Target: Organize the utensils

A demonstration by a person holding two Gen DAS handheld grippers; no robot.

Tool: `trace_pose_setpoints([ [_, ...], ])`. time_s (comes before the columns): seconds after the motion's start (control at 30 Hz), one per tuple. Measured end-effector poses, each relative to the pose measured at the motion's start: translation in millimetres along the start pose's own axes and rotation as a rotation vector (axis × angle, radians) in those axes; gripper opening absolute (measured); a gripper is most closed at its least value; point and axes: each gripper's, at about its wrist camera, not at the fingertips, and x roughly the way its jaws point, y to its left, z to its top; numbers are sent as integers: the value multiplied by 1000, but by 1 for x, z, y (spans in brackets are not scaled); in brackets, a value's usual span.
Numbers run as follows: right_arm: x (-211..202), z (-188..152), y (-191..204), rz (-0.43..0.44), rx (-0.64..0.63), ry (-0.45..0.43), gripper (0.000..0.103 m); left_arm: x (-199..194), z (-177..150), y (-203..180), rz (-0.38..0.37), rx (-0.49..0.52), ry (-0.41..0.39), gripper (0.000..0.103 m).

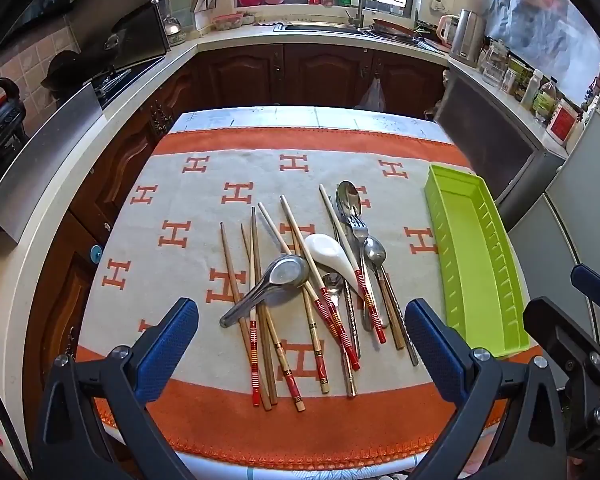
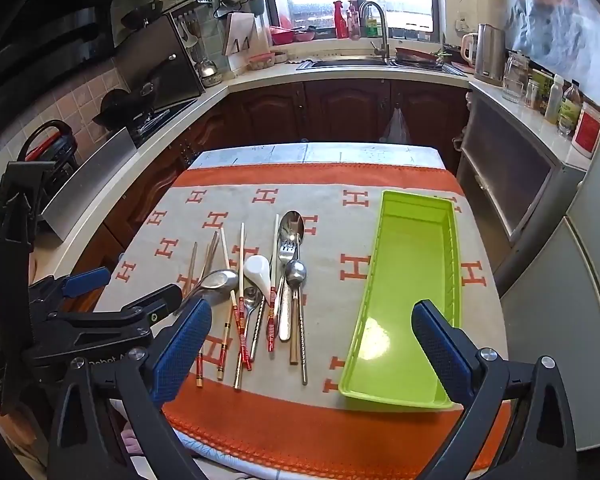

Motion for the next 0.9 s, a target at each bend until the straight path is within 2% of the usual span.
trace_pose_setpoints([
  [0.4, 16, 3, 3, 21, -4, 53, 102, 2, 4, 0, -2, 7, 8, 102],
  [0.5, 18, 2, 5, 44, -14, 49, 101, 2, 4, 0, -1, 5, 9, 102],
  [0.9, 18, 2, 7, 32, -6, 52, 99, 0, 7, 1, 0, 13, 8, 102],
])
